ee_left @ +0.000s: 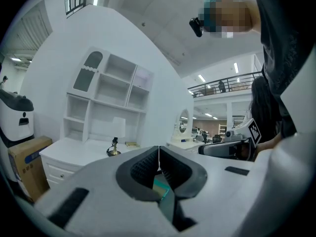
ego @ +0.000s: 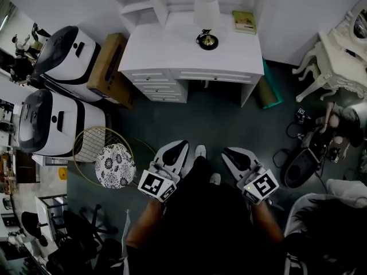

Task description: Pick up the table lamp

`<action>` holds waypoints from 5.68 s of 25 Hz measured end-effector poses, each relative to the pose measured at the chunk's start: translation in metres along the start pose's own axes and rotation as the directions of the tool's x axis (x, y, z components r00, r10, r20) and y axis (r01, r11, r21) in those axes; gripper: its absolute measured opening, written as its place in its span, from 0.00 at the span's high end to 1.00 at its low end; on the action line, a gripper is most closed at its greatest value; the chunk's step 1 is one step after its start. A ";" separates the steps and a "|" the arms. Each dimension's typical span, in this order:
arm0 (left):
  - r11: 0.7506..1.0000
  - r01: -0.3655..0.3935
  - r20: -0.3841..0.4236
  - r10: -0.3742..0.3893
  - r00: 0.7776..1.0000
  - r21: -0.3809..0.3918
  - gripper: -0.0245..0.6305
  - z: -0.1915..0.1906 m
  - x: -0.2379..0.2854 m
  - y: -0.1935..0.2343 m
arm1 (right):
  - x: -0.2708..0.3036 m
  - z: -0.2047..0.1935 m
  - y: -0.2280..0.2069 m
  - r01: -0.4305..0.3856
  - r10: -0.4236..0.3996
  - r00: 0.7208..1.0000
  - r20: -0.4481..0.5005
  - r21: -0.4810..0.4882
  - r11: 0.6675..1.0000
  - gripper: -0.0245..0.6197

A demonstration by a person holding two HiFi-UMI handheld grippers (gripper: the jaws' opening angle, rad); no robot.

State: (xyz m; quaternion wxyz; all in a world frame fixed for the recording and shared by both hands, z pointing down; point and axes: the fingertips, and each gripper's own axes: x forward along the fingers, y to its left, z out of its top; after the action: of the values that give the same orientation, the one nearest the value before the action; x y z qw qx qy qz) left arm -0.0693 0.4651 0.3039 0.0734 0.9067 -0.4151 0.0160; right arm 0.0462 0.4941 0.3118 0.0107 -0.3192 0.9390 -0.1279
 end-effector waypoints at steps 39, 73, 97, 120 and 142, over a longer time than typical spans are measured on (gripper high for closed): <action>0.994 0.110 0.009 -0.110 0.994 -0.003 0.93 0.032 0.121 0.186 | 0.176 0.043 -0.109 0.100 -0.102 0.994 -0.048 -0.041 0.994 0.89; 0.995 0.103 -0.059 -0.103 0.993 0.005 0.93 0.045 0.298 0.255 | 0.236 0.065 -0.306 0.106 -0.103 0.993 -0.058 0.051 0.993 0.89; 1.000 0.028 -0.092 -0.028 0.995 -0.008 0.93 0.039 0.354 0.288 | 0.278 0.052 -0.396 0.071 -0.068 0.992 -0.110 0.020 0.997 0.89; 0.999 0.049 -0.115 -0.047 0.992 0.011 0.93 -0.012 0.394 0.336 | 0.349 -0.024 -0.480 0.190 -0.194 0.974 -0.118 -0.046 0.981 0.89; 0.997 0.016 -0.101 -0.024 0.995 -0.076 0.93 -0.075 0.404 0.356 | 0.381 -0.077 -0.522 0.162 -0.171 0.974 -0.147 -0.077 0.984 0.88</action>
State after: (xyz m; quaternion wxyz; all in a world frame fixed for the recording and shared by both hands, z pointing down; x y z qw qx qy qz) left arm -0.0715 -0.0564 0.4574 0.1286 0.9054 -0.4020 0.0460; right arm 0.0463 -0.1161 0.5390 -0.0824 -0.3862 0.9105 -0.1223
